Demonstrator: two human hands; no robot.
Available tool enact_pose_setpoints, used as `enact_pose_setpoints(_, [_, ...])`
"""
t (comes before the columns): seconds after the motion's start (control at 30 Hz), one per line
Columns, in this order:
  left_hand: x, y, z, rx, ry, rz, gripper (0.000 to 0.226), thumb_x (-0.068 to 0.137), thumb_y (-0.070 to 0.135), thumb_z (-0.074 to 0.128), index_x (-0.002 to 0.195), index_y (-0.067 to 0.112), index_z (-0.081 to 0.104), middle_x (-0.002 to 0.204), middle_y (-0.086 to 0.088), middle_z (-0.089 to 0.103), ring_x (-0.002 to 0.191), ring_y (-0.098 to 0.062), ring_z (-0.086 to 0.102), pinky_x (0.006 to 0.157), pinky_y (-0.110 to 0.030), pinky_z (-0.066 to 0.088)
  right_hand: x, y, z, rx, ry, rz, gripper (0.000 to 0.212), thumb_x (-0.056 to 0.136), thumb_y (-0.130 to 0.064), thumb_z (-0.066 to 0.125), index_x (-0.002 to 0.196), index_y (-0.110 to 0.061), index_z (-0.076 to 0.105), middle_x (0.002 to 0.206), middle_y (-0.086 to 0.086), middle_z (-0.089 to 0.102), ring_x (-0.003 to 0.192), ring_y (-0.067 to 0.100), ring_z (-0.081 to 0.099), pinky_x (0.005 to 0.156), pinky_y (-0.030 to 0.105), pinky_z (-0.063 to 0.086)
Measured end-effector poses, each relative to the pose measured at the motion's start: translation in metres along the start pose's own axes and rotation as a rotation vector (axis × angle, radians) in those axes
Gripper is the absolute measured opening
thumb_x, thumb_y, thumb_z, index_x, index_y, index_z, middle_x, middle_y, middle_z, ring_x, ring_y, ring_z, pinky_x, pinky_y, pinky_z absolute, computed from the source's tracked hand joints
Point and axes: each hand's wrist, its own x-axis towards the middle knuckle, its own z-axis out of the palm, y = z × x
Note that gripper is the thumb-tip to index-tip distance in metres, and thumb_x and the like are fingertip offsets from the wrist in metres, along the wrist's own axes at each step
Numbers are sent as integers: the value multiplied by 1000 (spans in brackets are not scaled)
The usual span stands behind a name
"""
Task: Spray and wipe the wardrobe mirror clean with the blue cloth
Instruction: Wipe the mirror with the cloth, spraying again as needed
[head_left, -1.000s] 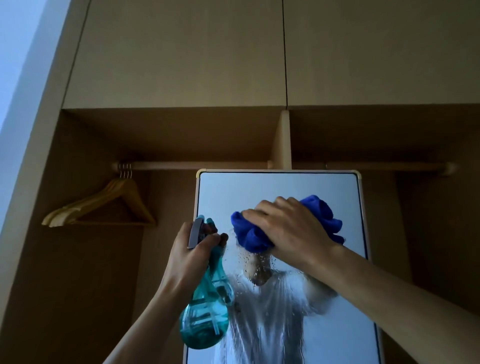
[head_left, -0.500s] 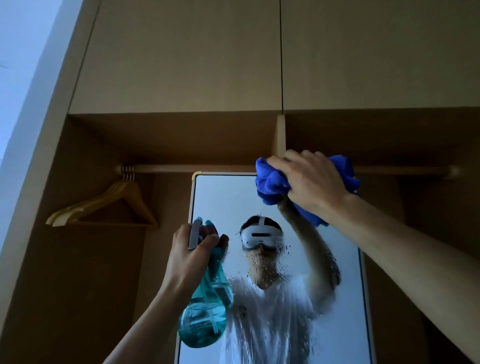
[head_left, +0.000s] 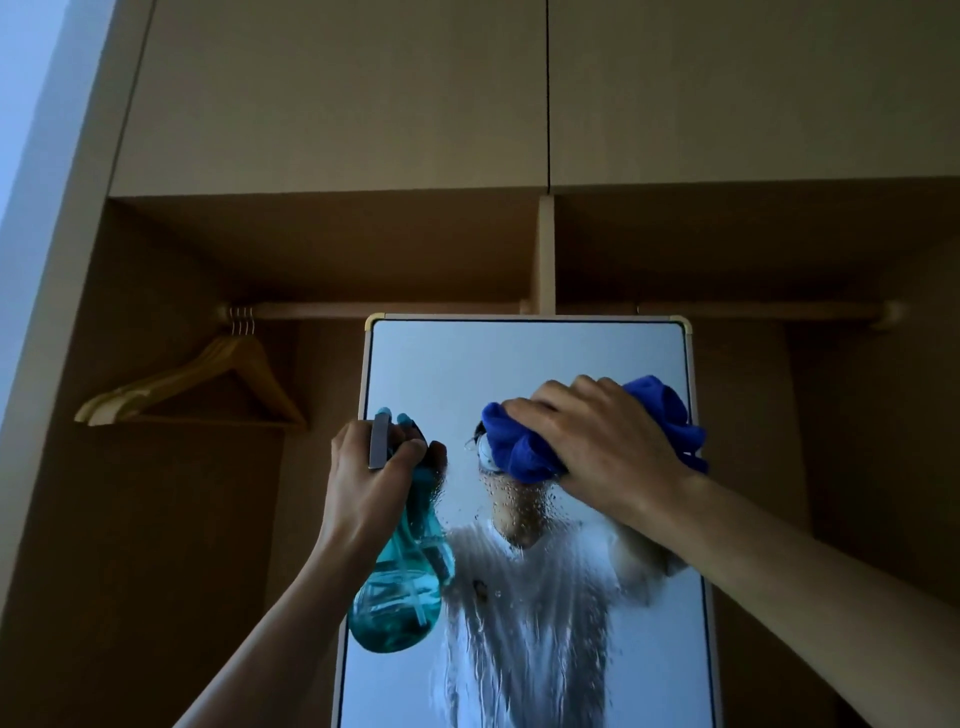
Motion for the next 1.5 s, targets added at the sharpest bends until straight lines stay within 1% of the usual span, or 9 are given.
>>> enact_pose_setpoints(0.07, [0, 0, -1, 14, 1, -4, 27, 87, 30, 73, 91, 41, 48, 127, -8, 54, 108, -26, 57, 99, -53, 50, -1, 2, -1, -5, 6, -4, 48, 82, -16, 65, 126, -28, 49, 112, -3, 60, 94, 25, 58, 86, 43, 47])
enact_pose_setpoints(0.27, [-1, 5, -4, 31, -8, -25, 23, 73, 46, 65, 89, 42, 49, 126, -6, 56, 106, -25, 58, 97, -54, 51, 29, 34, -27, -89, 103, 149, 53, 83, -11, 60, 132, -27, 50, 114, 5, 59, 97, 33, 57, 87, 47, 43])
enact_pose_setpoints(0.4, [-1, 1, -3, 41, -3, -25, 23, 80, 42, 69, 89, 43, 48, 129, -3, 53, 110, -25, 55, 101, -54, 49, 45, 65, -35, -79, 152, 230, 59, 81, -7, 64, 135, -28, 50, 113, 7, 60, 94, 35, 58, 85, 47, 42])
enact_pose_setpoints(0.63, [4, -6, 0, 15, 8, -16, 31, 71, 49, 63, 98, 42, 50, 130, -5, 56, 112, -26, 57, 100, -55, 51, 17, 45, -20, -2, 79, 159, 57, 76, -6, 65, 129, -24, 54, 110, 5, 63, 96, 34, 58, 86, 47, 44])
enact_pose_setpoints(0.77, [4, -7, 1, 6, 23, -9, 37, 70, 50, 64, 104, 40, 52, 127, -5, 58, 112, -27, 58, 99, -56, 51, -16, 24, -7, 46, 33, 65, 47, 80, -15, 52, 125, -26, 54, 109, 0, 63, 93, 29, 59, 85, 47, 45])
enact_pose_setpoints(0.93, [1, -5, 2, 41, 19, -2, 45, 72, 50, 62, 111, 32, 50, 130, -5, 55, 113, -27, 56, 99, -56, 51, -30, 24, 4, 39, 17, 4, 55, 79, -12, 68, 130, -27, 53, 111, -2, 63, 92, 27, 60, 83, 44, 47])
enact_pose_setpoints(1.13, [1, -4, 1, 74, 12, 6, 44, 73, 50, 62, 111, 30, 50, 128, -6, 54, 111, -29, 56, 97, -59, 51, -4, 62, -19, -78, 110, 143, 59, 74, -7, 65, 129, -24, 56, 110, 7, 62, 92, 37, 59, 83, 49, 45])
enact_pose_setpoints(1.27, [2, -5, 3, 82, 29, 8, 44, 73, 49, 62, 109, 26, 52, 124, -8, 56, 105, -29, 58, 92, -56, 53, 13, 100, -38, -128, 162, 217, 61, 82, -7, 63, 137, -27, 49, 117, 8, 60, 95, 36, 58, 84, 48, 43])
enact_pose_setpoints(1.5, [5, -12, 7, 86, 58, 30, 36, 77, 43, 65, 105, 22, 57, 115, -9, 57, 102, -30, 58, 86, -48, 51, 0, 107, -33, -27, 109, 165, 67, 77, -1, 66, 137, -26, 51, 121, 4, 61, 100, 35, 61, 83, 47, 46])
